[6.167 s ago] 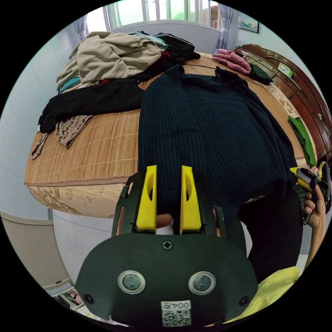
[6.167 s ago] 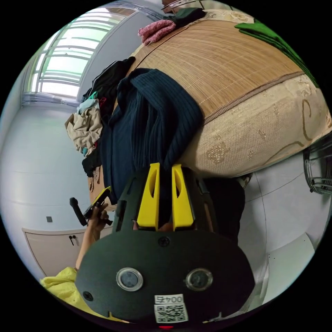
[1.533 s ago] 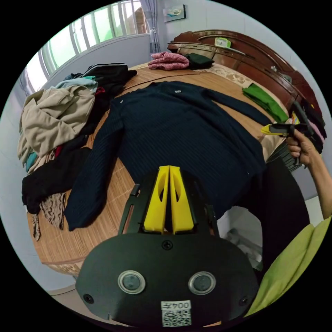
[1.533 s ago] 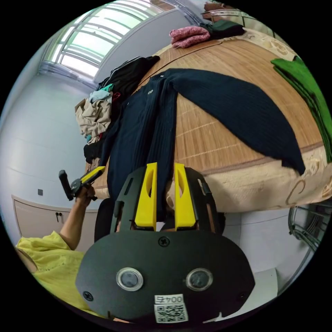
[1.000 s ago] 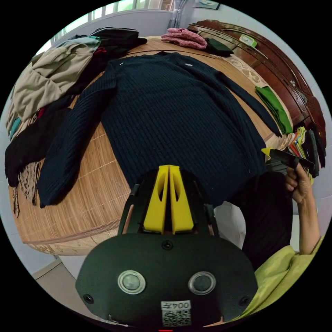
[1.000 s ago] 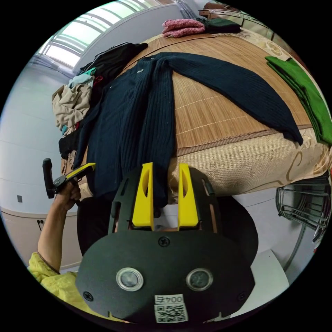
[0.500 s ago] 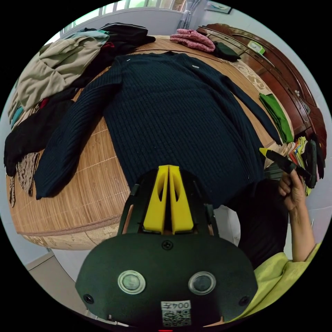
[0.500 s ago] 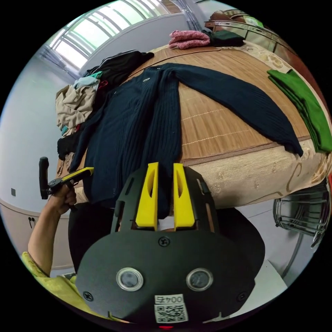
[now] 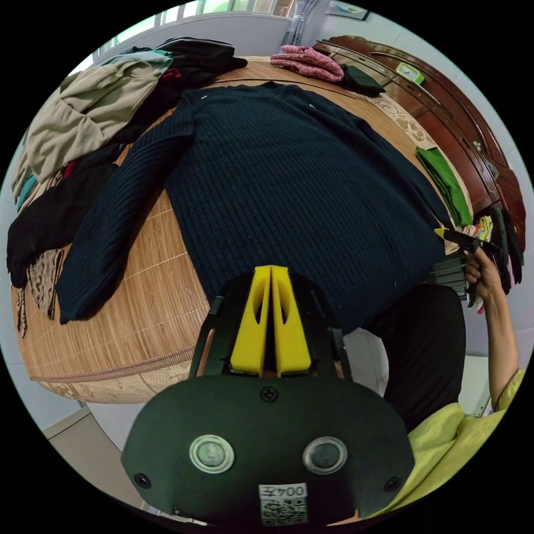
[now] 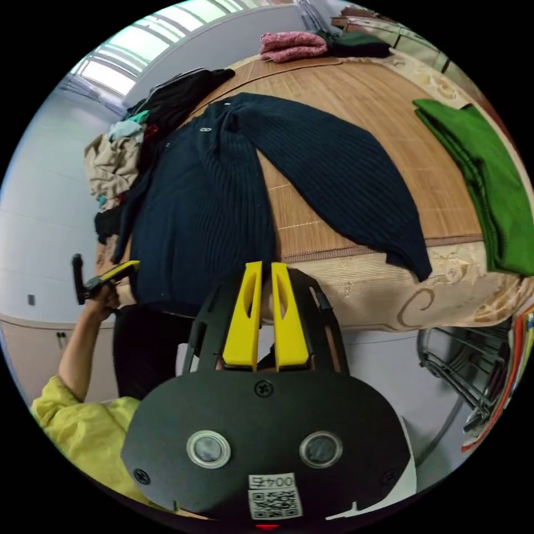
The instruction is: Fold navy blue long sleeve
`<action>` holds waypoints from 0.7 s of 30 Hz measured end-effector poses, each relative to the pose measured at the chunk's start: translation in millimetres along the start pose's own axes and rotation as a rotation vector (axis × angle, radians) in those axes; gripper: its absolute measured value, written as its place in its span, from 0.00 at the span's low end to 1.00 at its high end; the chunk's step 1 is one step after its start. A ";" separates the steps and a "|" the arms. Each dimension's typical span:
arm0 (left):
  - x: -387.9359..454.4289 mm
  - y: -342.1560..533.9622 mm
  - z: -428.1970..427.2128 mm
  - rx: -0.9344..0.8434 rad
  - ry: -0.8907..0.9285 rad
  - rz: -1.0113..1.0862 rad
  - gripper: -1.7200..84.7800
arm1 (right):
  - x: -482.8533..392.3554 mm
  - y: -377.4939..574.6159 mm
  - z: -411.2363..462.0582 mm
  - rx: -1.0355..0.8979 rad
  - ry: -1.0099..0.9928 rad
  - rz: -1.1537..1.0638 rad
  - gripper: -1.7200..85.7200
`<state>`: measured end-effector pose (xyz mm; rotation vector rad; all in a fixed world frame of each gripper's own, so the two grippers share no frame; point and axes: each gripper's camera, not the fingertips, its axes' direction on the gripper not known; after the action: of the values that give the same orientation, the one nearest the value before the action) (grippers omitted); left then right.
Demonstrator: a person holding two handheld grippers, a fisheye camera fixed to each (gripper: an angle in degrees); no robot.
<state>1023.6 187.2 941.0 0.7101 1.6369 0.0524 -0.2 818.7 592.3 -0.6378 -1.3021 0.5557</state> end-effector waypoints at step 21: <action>40.8 13.3 1.0 0.007 0.001 0.023 0.02 | 7.9 -138.1 -7.3 0.021 0.246 0.096 0.22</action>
<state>1029.2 216.8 910.4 0.7349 1.6306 0.0638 11.2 725.5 694.1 -0.7299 -1.0381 0.5495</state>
